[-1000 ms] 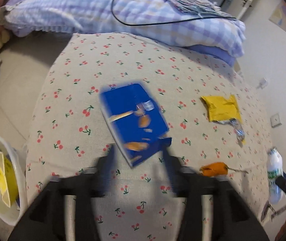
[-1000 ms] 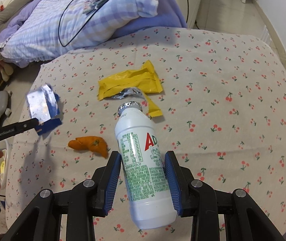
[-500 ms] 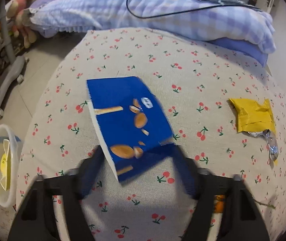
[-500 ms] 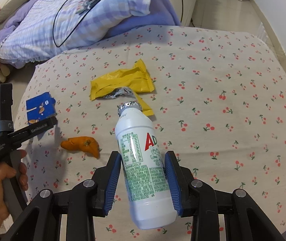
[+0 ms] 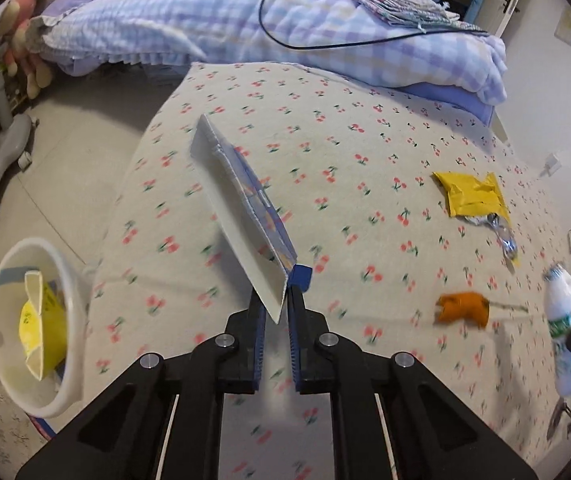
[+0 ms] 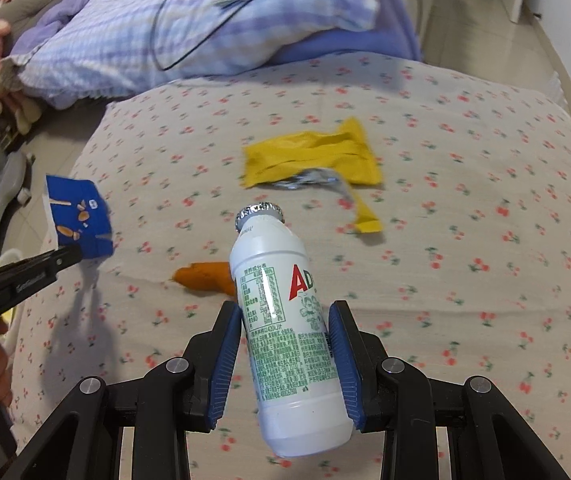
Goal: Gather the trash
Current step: 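Drop the box into the bin with the left tool while the right tool drops the bottle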
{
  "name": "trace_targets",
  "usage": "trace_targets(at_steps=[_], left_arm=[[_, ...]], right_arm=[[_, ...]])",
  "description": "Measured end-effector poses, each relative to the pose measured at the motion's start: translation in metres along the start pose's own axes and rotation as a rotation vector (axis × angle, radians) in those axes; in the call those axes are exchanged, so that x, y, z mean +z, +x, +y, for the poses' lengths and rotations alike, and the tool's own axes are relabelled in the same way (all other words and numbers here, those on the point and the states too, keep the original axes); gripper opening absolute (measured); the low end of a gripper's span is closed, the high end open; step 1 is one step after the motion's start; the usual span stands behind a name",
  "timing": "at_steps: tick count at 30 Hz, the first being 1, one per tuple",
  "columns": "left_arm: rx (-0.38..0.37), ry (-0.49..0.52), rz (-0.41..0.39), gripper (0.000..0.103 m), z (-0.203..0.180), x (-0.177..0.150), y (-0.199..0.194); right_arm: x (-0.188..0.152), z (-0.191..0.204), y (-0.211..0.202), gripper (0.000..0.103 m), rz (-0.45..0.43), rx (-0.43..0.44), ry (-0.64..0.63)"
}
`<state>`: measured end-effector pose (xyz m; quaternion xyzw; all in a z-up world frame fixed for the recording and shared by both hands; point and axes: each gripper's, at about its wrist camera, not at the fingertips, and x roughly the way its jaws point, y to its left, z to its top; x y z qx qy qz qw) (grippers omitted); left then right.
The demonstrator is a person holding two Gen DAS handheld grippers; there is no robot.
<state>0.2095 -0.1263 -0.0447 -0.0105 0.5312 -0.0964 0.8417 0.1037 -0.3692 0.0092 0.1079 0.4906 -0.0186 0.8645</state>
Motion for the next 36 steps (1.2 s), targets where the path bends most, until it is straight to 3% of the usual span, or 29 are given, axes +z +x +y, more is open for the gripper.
trace_targets(at_steps=[17, 33, 36], left_arm=[[-0.055, -0.063, -0.082, 0.006, 0.094, -0.027, -0.072], [0.03, -0.144, -0.107, 0.006, 0.206, -0.055, -0.099], [0.074, -0.162, -0.053, 0.009, 0.226, -0.057, -0.089]], right_arm=[[0.0, 0.094, 0.033, 0.04, 0.035, 0.066, -0.111], [0.001, 0.199, 0.071, 0.04, 0.075, 0.174, -0.215], [-0.002, 0.22, 0.079, 0.04, 0.082, 0.192, -0.239]])
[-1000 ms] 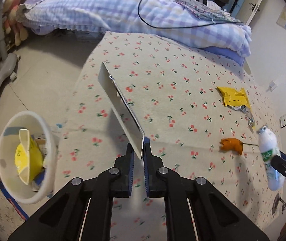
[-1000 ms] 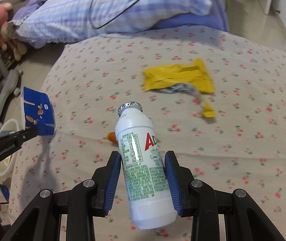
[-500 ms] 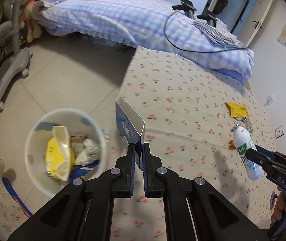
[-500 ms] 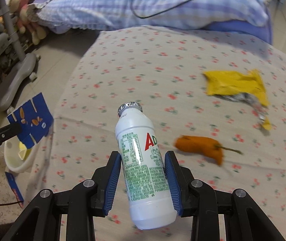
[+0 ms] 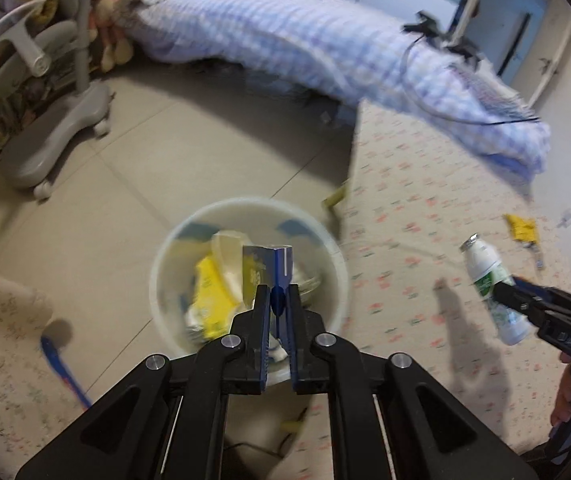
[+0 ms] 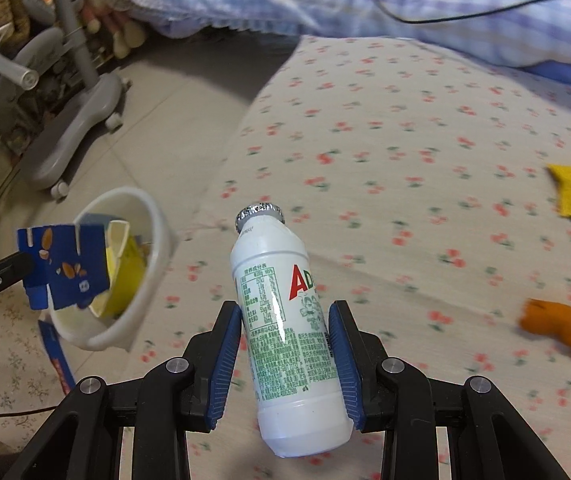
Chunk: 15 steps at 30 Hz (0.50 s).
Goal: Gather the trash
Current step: 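Drop the box into the bin with the left tool while the right tool drops the bottle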
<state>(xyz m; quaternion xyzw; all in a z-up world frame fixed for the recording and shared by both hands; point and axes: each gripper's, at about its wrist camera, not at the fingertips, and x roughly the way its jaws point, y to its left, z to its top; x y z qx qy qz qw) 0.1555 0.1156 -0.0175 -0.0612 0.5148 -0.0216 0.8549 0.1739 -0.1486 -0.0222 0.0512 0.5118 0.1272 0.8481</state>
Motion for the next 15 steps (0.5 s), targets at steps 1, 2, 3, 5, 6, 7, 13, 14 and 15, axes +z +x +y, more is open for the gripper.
trace_targets(at_steps=[1, 2, 3, 5, 6, 7, 13, 14, 15], left_arm=[[0.02, -0.01, 0.027, 0.01, 0.005, 0.0, 0.005], [0.039, -0.022, 0.048, 0.011, 0.011, -0.002, 0.009], [0.05, -0.028, 0.066, 0.022, 0.017, -0.003, 0.013], [0.056, -0.034, 0.083, 0.056, 0.026, -0.007, 0.017], [0.065, -0.037, 0.081, 0.07, 0.03, -0.009, 0.016], [0.075, -0.04, 0.073, 0.071, 0.033, -0.01, 0.015], [0.106, -0.052, 0.1, 0.073, 0.052, -0.019, 0.014], [0.111, -0.053, 0.101, 0.074, 0.055, -0.021, 0.014], [0.115, -0.052, 0.102, 0.074, 0.058, -0.022, 0.014]], right_arm=[[0.001, 0.005, 0.003, 0.04, 0.003, 0.006, -0.006], [0.002, 0.01, 0.006, 0.04, 0.005, 0.012, -0.011], [0.003, 0.015, 0.01, 0.04, 0.008, 0.019, -0.017], [0.004, 0.024, 0.017, 0.04, 0.014, 0.033, -0.025], [0.005, 0.028, 0.02, 0.04, 0.017, 0.041, -0.028], [0.006, 0.034, 0.024, 0.04, 0.021, 0.054, -0.03], [0.014, 0.058, 0.044, 0.04, 0.034, 0.123, -0.043], [0.015, 0.062, 0.047, 0.04, 0.036, 0.135, -0.043], [0.017, 0.067, 0.051, 0.04, 0.037, 0.147, -0.044]])
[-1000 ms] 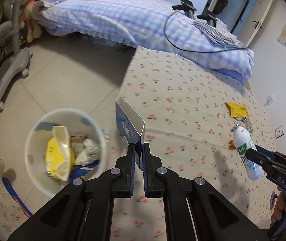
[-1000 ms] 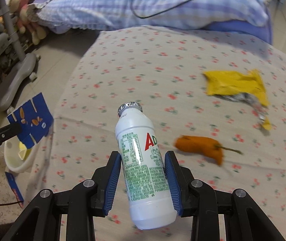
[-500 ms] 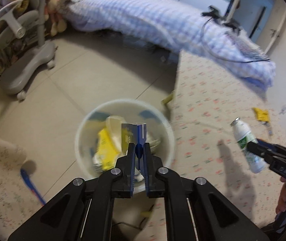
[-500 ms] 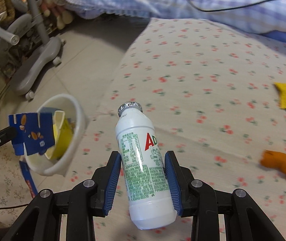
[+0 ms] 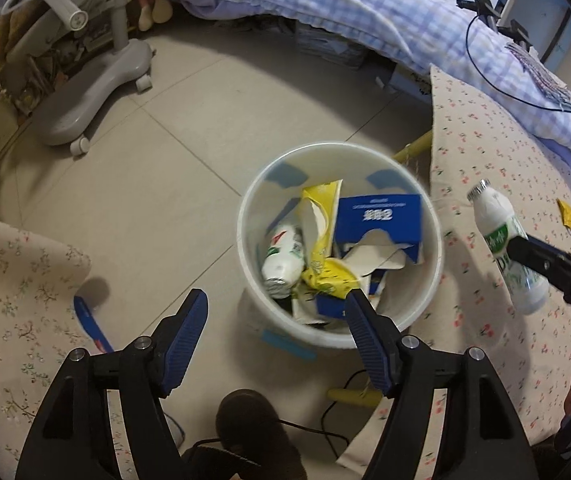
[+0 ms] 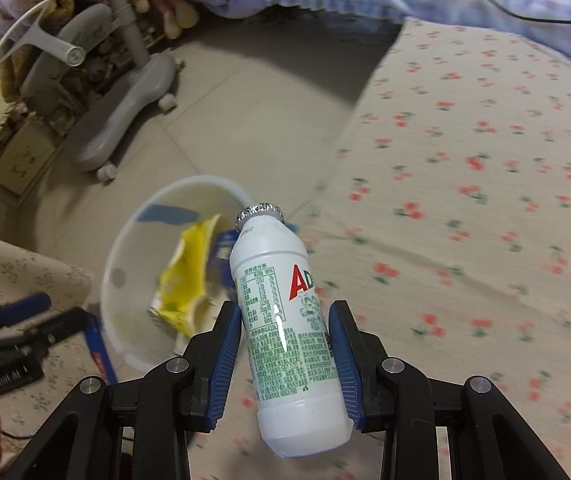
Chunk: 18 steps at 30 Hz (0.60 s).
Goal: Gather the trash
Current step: 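Drop the box into the bin with the left tool while the right tool drops the bottle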
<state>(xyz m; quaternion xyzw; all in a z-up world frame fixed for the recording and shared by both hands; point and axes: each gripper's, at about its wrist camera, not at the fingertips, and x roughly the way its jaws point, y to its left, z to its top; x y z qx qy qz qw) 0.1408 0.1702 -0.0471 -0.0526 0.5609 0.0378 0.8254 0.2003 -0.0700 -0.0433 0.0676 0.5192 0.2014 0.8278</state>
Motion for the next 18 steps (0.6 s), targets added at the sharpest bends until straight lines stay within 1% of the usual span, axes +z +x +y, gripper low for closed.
trace_targets(at_steps=[3, 5, 7, 12, 15, 18], left_arm=[[0.011, -0.002, 0.002, 0.074, 0.009, -0.003, 0.0], [0.023, -0.009, -0.001, 0.077, 0.014, -0.004, 0.0], [0.035, -0.015, -0.006, 0.084, 0.02, -0.005, 0.0], [0.06, -0.021, -0.014, 0.086, 0.031, -0.006, -0.001], [0.065, -0.021, -0.01, 0.086, 0.034, -0.007, 0.0], [0.068, -0.018, -0.015, 0.086, 0.033, -0.007, -0.002]], right_arm=[[0.004, 0.012, 0.012, 0.04, 0.004, 0.034, -0.009], [0.006, 0.019, 0.018, 0.04, 0.008, 0.058, -0.01], [0.007, 0.027, 0.026, 0.04, 0.01, 0.077, -0.013], [0.012, 0.037, 0.04, 0.041, 0.001, 0.103, -0.018], [0.017, 0.037, 0.044, 0.042, -0.014, 0.148, 0.0], [0.021, 0.03, 0.04, 0.059, -0.029, 0.186, 0.037]])
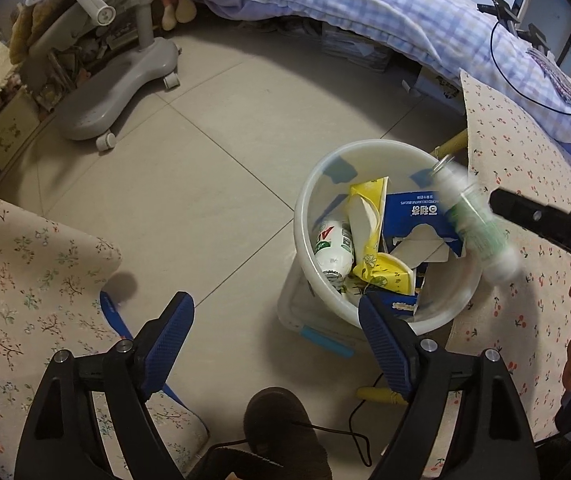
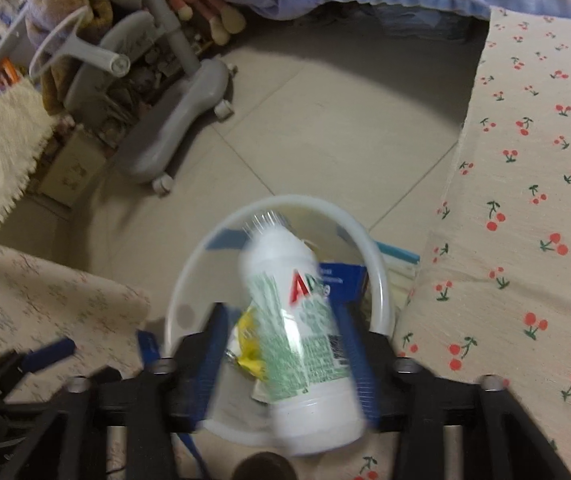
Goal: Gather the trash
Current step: 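Drop the box into the bin with the left tool while the right tool drops the bottle, then move the right tool to the orange peel and grasp it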
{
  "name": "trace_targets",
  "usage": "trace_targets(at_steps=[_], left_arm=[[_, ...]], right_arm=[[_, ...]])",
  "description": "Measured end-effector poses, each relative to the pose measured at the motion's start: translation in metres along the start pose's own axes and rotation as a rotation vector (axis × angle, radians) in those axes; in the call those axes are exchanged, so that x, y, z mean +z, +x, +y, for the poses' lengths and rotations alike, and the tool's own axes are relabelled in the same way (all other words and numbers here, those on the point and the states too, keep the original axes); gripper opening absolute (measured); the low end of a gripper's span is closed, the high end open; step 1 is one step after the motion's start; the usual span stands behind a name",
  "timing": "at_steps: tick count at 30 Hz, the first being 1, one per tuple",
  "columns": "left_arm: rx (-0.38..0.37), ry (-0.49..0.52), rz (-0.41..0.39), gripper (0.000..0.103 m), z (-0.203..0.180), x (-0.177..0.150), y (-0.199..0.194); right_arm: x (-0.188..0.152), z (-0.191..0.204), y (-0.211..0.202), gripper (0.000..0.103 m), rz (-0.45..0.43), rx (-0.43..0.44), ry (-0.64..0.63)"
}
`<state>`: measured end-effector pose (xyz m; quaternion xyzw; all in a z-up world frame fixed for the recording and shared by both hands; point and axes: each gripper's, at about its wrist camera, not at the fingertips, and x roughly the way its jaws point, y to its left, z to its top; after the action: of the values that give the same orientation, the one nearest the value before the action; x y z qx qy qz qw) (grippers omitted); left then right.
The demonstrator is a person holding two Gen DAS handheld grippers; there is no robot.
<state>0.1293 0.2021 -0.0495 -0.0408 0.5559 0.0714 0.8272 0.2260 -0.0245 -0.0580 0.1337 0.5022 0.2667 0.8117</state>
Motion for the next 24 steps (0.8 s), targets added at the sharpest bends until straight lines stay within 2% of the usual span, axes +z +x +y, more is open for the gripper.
trace_targets(at_steps=[3, 12, 16, 23, 24], left_arm=[[-0.003, 0.004, -0.013, 0.086, -0.003, 0.0, -0.004], [-0.03, 0.036, -0.027, 0.086, -0.024, 0.0, -0.015], [-0.06, 0.061, -0.018, 0.086, -0.042, 0.0, -0.017], [-0.097, 0.107, -0.019, 0.087, -0.08, 0.002, -0.022], [-0.103, 0.119, -0.016, 0.091, -0.088, 0.002, -0.023]], right_arm=[[0.0, 0.0, -0.009, 0.06, -0.014, -0.017, -0.012], [-0.013, -0.005, -0.045, 0.063, -0.025, -0.164, -0.097], [-0.021, -0.024, -0.07, 0.069, -0.034, -0.231, -0.094], [-0.03, -0.071, -0.121, 0.074, -0.053, -0.344, -0.04], [-0.032, -0.078, -0.128, 0.074, -0.055, -0.363, -0.031]])
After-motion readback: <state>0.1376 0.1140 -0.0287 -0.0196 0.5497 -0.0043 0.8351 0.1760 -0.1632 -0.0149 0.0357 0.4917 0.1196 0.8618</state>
